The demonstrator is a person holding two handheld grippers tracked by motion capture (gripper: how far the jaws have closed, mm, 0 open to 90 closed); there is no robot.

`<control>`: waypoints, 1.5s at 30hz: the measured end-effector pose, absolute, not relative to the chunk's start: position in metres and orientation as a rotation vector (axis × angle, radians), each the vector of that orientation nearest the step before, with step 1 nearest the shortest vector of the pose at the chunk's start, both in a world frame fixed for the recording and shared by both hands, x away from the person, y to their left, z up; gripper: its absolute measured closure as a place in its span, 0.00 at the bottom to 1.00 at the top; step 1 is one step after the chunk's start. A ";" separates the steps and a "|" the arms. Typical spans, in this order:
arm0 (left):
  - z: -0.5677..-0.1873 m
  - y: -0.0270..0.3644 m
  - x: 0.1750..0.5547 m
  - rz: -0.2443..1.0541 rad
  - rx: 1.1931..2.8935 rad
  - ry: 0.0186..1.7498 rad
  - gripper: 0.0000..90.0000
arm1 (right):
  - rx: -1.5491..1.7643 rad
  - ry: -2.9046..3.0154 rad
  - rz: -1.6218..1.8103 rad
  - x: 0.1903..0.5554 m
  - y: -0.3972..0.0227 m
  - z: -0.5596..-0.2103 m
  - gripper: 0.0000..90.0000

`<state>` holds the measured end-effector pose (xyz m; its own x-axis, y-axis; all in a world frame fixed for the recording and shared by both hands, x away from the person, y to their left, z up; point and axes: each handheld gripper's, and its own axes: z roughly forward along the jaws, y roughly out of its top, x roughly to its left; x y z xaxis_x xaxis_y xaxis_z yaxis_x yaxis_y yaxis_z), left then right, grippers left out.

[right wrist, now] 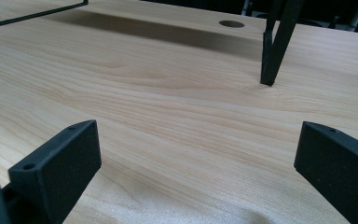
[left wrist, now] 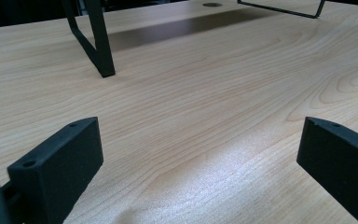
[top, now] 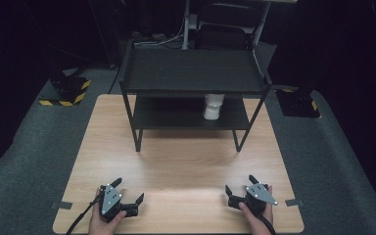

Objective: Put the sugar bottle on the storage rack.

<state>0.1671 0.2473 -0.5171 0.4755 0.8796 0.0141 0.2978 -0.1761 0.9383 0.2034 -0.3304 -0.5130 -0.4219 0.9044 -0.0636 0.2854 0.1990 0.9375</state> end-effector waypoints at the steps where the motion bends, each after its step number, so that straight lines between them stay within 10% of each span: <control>1: -0.517 0.247 0.168 0.722 1.715 1.017 0.01 | 1.105 1.831 1.230 0.203 -0.331 -0.514 0.00; 45: -0.516 0.248 0.170 0.711 1.725 1.008 0.01 | 1.063 1.862 1.215 0.203 -0.330 -0.512 0.00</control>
